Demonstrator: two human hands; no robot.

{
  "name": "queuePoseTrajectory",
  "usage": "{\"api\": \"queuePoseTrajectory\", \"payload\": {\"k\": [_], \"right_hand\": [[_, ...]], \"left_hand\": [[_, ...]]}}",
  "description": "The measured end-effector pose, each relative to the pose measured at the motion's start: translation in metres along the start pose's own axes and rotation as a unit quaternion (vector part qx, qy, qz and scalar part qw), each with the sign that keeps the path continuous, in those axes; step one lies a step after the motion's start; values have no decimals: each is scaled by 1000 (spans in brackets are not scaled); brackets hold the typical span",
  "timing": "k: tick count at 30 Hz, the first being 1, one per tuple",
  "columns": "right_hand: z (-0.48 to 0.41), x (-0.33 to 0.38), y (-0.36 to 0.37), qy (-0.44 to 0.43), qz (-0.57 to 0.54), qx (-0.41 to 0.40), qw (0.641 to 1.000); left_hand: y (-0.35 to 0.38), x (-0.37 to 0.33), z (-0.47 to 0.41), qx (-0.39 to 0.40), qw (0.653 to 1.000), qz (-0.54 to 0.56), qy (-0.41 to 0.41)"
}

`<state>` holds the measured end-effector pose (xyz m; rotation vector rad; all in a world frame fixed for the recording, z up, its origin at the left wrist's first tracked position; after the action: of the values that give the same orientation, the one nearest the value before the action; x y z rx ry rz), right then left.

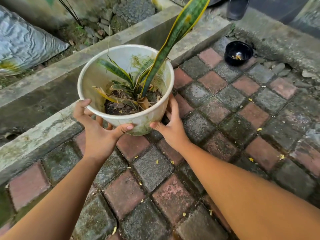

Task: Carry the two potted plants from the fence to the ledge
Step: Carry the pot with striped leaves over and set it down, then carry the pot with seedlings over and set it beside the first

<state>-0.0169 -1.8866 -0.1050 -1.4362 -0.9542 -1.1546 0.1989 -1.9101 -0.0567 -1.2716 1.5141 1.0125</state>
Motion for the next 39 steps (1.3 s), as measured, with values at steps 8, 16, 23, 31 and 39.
{"api": "queuePoseTrajectory", "payload": {"k": [8, 16, 23, 31, 39], "right_hand": [[-2, 6, -2, 0, 35, 10, 999], [-4, 3, -6, 19, 86, 36, 995], [-18, 34, -62, 84, 277, 134, 948], [34, 237, -137, 98, 341, 189, 916], [115, 543, -242, 66, 317, 163, 932]], "left_hand": [[-3, -7, -1, -20, 999, -38, -18], [-7, -8, -1, -21, 993, -81, -81], [-36, -63, -14, 45, 964, -217, -144], [-15, -267, -26, 42, 902, -335, -268], [73, -575, -12, 90, 921, -273, -262]]}}
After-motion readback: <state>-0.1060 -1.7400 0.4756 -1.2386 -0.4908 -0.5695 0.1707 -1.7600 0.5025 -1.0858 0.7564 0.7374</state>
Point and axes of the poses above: each hand's wrist, its own z-axis away from the middle knuckle, its own y-axis out of the palm, x = y × z, the point moved 8 cm from there along -z, towards the middle knuckle, and after that the axes turned 9 degrees about z, right-handed, at the moved point
